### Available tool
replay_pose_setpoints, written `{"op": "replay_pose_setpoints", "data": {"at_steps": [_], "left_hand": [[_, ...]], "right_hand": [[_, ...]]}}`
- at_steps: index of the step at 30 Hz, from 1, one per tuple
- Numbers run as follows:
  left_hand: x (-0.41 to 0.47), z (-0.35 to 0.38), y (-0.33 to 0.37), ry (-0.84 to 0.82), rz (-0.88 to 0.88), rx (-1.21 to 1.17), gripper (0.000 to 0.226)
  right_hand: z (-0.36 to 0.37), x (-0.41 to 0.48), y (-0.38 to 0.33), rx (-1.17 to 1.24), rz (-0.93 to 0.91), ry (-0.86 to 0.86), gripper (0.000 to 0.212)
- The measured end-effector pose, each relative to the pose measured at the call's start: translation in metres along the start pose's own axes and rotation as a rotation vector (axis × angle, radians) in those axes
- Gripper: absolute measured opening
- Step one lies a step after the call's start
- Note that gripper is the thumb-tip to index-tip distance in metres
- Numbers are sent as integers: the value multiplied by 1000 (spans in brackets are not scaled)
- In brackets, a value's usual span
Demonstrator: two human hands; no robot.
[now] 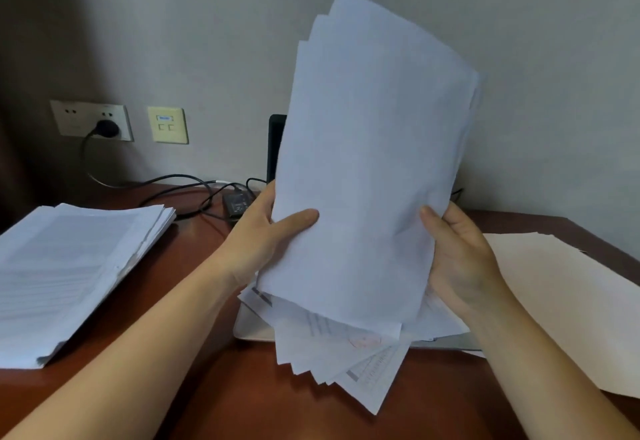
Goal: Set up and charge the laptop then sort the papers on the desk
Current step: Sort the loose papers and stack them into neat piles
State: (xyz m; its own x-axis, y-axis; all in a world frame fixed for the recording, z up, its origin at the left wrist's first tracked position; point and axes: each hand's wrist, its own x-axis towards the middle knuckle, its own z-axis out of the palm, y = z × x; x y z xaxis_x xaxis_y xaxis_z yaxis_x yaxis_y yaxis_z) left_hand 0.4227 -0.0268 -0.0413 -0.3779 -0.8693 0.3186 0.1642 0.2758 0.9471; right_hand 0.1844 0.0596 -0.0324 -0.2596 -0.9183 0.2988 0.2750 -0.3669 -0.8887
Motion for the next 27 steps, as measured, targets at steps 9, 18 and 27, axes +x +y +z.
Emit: {"op": "replay_pose_setpoints", "data": {"at_steps": [9,18,27], "left_hand": [[-11,-19,-15,14,-278,225,21],[-14,-8,-12,66,-167,116,31],[-19,18,16,317,299,209,27]], "right_hand": [[-14,8,24,-325,169,125,46],[0,0,23,-379,-72,84,52],[14,-11,12,-449,-152,109,30]]}}
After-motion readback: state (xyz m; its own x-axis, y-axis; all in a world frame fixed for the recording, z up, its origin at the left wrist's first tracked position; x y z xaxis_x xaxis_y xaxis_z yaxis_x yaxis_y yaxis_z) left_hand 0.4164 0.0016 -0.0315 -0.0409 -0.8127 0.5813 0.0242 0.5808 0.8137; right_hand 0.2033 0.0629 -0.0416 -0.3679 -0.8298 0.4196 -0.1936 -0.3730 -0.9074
